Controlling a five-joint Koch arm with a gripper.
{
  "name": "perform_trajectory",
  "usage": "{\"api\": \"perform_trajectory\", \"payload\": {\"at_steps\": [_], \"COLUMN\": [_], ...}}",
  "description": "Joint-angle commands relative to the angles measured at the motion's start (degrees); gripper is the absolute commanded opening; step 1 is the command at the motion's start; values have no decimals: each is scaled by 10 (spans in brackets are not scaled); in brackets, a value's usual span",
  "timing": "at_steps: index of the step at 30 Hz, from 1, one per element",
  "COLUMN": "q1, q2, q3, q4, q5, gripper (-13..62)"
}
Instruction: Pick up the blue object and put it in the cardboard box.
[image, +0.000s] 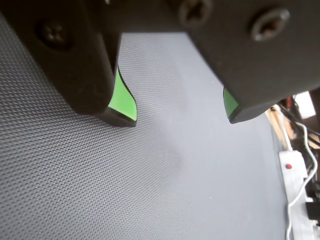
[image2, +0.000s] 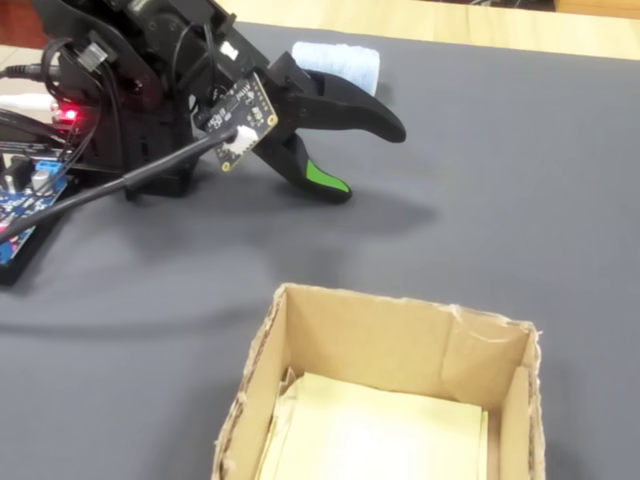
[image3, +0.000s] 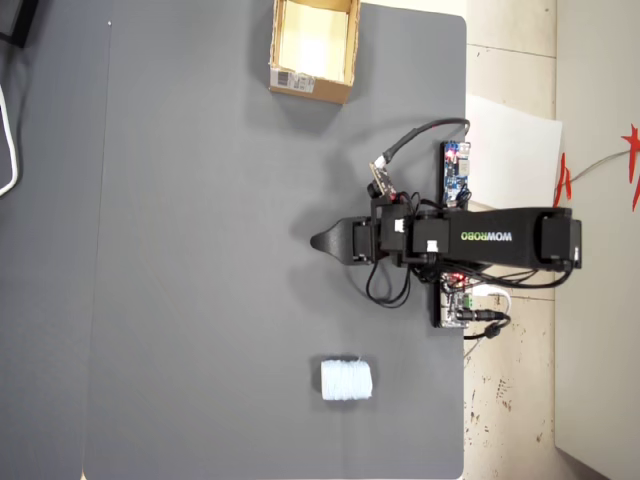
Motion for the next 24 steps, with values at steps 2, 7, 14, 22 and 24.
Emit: {"api": "perform_trajectory", "payload": {"at_steps": [2,7,14,22,24], "q1": [4,3,4,2,1], "q2": [47,47,47,46,45], "q3": [20,20,16,-51,-86], "q4": [55,57,62,212,273], "q5": [0,-11,-11,-19,-19], "gripper": [339,337,335,334,334]}}
